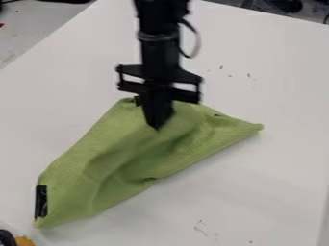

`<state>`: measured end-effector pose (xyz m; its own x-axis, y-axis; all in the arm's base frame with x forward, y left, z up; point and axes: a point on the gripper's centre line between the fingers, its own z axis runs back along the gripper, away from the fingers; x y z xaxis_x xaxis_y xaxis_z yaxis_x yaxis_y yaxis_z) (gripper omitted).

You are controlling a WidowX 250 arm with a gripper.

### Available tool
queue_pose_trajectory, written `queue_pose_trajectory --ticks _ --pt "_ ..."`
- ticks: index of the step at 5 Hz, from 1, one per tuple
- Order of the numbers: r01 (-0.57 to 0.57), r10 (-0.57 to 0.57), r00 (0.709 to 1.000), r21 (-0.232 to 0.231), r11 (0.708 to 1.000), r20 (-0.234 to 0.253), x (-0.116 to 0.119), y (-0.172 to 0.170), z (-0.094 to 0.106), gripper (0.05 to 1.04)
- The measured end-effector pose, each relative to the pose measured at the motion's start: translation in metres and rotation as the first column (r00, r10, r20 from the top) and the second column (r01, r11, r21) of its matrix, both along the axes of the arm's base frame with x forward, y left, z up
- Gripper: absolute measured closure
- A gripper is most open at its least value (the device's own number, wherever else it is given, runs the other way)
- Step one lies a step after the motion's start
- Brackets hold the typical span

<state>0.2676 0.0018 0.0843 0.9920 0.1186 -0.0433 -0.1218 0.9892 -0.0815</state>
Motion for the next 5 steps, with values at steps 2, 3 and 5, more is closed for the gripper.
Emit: queue_pose_trajectory --ticks 2,3,5 --pt "-0.043 0.047 0.998 -0.116 0.992 0.031 0.022 0.055 -0.052 1.007" --pt "-0.066 0.074 0.994 -0.095 0.993 0.078 0.02 0.063 -0.062 0.858" --pt "-0.051 0.025 0.974 0.11 0.993 0.224 0.022 0.079 -0.033 0.304"
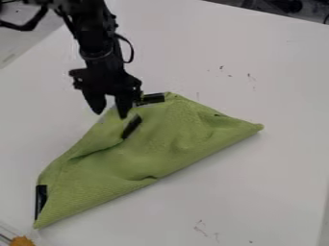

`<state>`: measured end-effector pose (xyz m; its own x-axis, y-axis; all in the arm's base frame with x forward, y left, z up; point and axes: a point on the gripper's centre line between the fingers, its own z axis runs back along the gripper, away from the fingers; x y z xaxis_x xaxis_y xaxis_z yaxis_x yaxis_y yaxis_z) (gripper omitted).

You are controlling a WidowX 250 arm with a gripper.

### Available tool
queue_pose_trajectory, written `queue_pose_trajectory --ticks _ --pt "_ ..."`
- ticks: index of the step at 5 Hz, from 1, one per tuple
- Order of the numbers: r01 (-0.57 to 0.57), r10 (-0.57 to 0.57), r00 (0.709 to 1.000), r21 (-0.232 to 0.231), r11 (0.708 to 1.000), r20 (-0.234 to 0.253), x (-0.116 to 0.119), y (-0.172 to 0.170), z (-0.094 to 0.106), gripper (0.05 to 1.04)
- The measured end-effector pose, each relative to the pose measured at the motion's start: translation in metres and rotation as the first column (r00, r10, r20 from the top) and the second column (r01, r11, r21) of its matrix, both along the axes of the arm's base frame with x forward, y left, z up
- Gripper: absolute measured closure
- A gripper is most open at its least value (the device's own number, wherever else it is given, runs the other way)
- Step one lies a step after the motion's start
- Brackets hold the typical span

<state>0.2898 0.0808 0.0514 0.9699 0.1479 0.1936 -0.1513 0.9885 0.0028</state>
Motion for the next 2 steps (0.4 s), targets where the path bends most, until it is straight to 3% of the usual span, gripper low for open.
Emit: queue_pose_trajectory --ticks 1,2 --pt "0.038 -0.04 0.999 0.081 0.996 0.019 0.0 -0.003 0.021 0.085" --pt "0.039 -0.048 0.997 0.145 0.989 0.062 -0.001 -0.006 0.042 0.079"
